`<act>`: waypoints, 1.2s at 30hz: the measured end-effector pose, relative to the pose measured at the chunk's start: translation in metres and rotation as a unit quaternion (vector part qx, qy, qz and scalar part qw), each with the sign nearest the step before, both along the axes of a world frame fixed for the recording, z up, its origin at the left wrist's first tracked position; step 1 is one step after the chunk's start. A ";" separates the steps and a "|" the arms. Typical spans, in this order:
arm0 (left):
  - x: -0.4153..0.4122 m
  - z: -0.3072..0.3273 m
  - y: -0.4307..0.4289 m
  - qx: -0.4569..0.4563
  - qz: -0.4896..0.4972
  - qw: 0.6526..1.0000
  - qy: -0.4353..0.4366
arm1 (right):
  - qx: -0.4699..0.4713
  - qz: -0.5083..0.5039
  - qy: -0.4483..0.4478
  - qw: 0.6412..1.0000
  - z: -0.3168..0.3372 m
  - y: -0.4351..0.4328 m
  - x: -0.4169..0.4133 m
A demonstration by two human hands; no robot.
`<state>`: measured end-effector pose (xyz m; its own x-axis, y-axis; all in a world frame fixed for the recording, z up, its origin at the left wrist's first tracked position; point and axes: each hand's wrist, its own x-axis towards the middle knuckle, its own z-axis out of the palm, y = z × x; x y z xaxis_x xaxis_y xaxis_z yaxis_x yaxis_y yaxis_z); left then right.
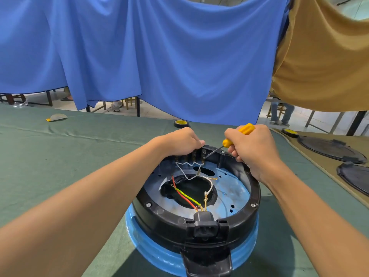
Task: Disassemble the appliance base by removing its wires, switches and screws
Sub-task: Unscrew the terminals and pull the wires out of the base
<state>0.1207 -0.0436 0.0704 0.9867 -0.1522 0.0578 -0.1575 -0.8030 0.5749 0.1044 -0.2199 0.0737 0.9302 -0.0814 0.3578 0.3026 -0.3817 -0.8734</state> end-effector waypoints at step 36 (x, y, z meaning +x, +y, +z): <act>-0.005 0.000 -0.003 0.008 0.012 1.000 -0.002 | 0.084 0.036 0.070 0.993 0.002 -0.002 0.021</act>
